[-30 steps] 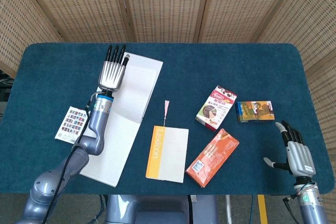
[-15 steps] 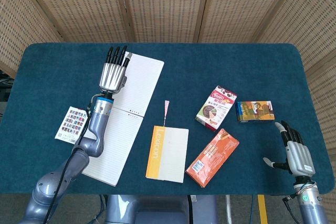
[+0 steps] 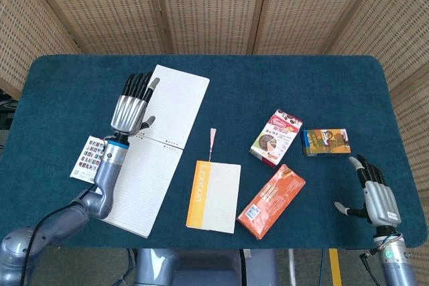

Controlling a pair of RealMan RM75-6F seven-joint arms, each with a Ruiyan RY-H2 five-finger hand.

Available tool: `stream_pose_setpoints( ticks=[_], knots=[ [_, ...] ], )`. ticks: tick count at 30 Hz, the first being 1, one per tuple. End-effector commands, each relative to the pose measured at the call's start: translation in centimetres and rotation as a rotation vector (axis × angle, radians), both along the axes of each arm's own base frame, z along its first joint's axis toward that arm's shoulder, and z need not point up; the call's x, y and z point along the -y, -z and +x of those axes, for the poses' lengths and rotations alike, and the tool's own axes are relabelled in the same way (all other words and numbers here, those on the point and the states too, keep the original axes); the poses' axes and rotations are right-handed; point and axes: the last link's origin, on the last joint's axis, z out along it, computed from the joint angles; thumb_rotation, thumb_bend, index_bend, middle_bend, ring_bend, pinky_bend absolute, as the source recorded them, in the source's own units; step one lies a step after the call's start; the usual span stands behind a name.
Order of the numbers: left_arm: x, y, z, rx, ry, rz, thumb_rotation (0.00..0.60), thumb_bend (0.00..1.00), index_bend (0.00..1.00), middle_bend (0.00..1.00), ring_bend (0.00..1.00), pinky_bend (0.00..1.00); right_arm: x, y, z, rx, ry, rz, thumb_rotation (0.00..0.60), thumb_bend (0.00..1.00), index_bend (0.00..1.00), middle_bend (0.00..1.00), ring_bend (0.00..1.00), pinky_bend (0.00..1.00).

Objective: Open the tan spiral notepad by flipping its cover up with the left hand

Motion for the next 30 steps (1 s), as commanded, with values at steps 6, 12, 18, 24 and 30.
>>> stream_pose_setpoints(
  ticks=[6, 12, 18, 24, 30],
  knots=[
    [13.3, -4.3, -4.6, 0.067, -0.021, -0.044, 0.6, 0.2, 0.0, 0.0, 0.0, 0.03, -0.3, 0.2, 0.7, -0.002, -0.033, 0.001, 0.6, 0.0, 0.0, 0.0, 0.0, 0.0],
    [18.3, -4.9, -6.4, 0.054, -0.05, -0.025, 0.6, 0.2, 0.0, 0.0, 0.0, 0.03, -0.5, 0.3, 1.1, -0.003, -0.051, -0.001, 0.6, 0.0, 0.0, 0.0, 0.0, 0.0],
    [23.0, -5.2, -9.2, 0.062, -0.133, -0.005, 0.6, 0.2, 0.0, 0.0, 0.0, 0.03, -0.6, 0.4, 1.2, -0.007, -0.054, 0.009, 0.6, 0.0, 0.0, 0.0, 0.0, 0.0],
    [24.3, -5.4, -10.1, 0.077, -0.164, 0.007, 0.6, 0.21, 0.0, 0.0, 0.0, 0.03, -0.6, 0.4, 1.3, -0.004, -0.056, 0.005, 0.6, 0.0, 0.0, 0.0, 0.0, 0.0],
    [24.9, -5.5, -10.5, 0.053, -0.154, 0.063, 0.6, 0.21, 0.0, 0.0, 0.0, 0.03, -0.5, 0.4, 1.2, -0.003, -0.05, 0.0, 0.6, 0.0, 0.0, 0.0, 0.0, 0.0]
  ],
)
